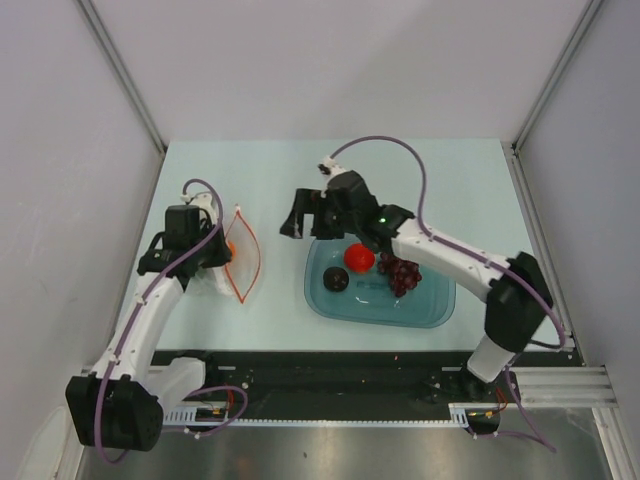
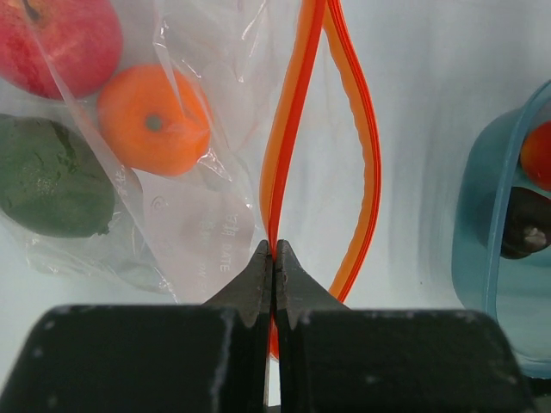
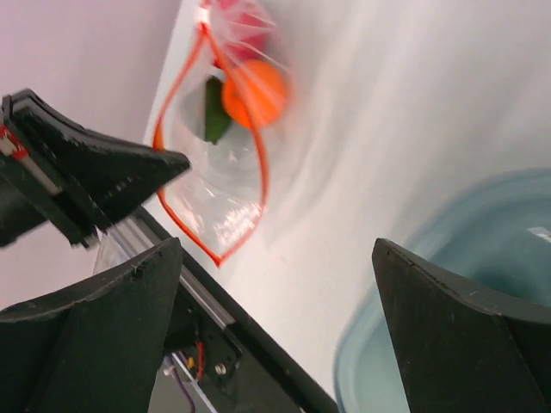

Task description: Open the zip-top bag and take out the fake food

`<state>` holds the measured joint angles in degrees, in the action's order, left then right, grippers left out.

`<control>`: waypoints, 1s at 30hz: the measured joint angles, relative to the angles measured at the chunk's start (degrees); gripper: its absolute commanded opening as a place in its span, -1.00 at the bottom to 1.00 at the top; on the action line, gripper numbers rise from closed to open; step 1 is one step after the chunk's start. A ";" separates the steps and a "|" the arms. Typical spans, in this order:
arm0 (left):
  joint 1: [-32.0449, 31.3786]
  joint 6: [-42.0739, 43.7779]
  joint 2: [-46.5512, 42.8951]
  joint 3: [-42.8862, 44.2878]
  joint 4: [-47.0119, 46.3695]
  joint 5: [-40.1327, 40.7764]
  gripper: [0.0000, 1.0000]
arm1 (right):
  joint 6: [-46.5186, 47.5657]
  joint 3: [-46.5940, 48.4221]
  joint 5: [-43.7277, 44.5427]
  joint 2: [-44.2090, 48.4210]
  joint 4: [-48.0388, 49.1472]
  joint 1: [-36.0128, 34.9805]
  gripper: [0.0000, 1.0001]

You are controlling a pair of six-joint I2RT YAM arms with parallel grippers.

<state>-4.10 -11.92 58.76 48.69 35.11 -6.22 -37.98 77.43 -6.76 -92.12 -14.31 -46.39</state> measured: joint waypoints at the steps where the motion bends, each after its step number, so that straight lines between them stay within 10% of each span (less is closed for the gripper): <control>1: 0.00 -0.13 -0.59 -0.44 -0.02 -0.13 -0.99 | -0.04 2.16 -0.33 -2.71 1.01 -0.96 0.83; 6: 0.00 -1.20 -3.17 -1.22 -0.11 -0.22 -0.99 | 0.61 15.10 -1.60 -15.98 2.62 -4.87 0.40; 7: 0.00 -1.62 -3.56 -1.22 -0.11 -0.20 -1.00 | 0.70 18.16 -1.90 -18.56 2.71 -5.55 0.07; 14: -0.02 -2.86 -3.72 1.40 1.05 1.33 -0.99 | 0.00 23.15 -4.52 -26.43 6.64 -7.76 -0.37; 30: -2.05 -6.10 -3.67 4.26 1.53 0.20 -0.99 | -2.14 27.08 -5.31 -38.45 12.59 -11.04 0.32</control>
<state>-6.15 -18.02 55.09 52.95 36.64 -6.02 -40.12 104.51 -12.08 -130.56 -1.72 -57.43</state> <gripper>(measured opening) 0.007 0.557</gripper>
